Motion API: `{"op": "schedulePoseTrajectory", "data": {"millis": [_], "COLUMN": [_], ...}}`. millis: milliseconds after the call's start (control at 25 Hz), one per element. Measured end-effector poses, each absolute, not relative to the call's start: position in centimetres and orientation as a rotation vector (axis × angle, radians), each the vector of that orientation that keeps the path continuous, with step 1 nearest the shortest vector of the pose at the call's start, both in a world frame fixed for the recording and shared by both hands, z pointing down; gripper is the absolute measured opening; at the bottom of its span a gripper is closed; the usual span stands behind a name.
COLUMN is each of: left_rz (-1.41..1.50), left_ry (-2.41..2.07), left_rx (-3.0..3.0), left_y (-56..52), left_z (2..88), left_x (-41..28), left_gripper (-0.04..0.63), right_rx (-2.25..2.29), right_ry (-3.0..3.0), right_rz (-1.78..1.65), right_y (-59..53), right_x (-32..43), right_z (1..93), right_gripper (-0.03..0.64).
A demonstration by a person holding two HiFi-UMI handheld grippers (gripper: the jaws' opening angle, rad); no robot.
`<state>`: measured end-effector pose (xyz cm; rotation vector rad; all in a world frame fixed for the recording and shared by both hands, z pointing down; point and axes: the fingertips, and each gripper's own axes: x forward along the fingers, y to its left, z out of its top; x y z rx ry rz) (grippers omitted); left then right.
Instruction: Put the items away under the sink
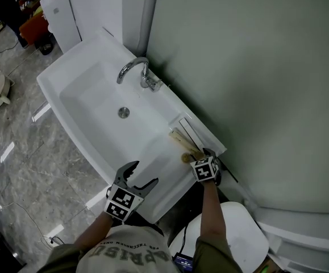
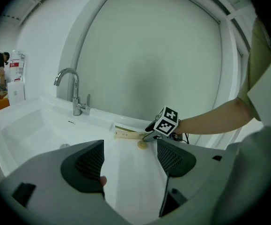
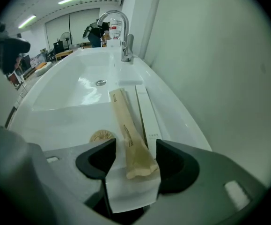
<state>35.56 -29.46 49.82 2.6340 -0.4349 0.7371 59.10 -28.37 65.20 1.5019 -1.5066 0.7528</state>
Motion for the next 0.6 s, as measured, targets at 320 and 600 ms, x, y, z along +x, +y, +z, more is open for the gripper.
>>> {"op": "schedulePoseTrajectory", "data": {"millis": [320,600], "left_rz": [0.762,0.778], "left_ry": [-0.421,-0.416], "left_rx": [2.623,2.609], "left_y": [-29.88,-30.15], "left_z": [50.37,50.83], "left_x": [35.58,35.41], "left_gripper": [0.341,0.341], "right_rx": [1.437,1.39], "right_ry": [-1.499,-1.492], "right_rz": [0.754,0.754], "right_y": [-28.32,-27.82], "right_x": [59.14,59.03], "right_z": [65.52,65.76], "right_gripper": [0.212,0.114]}}
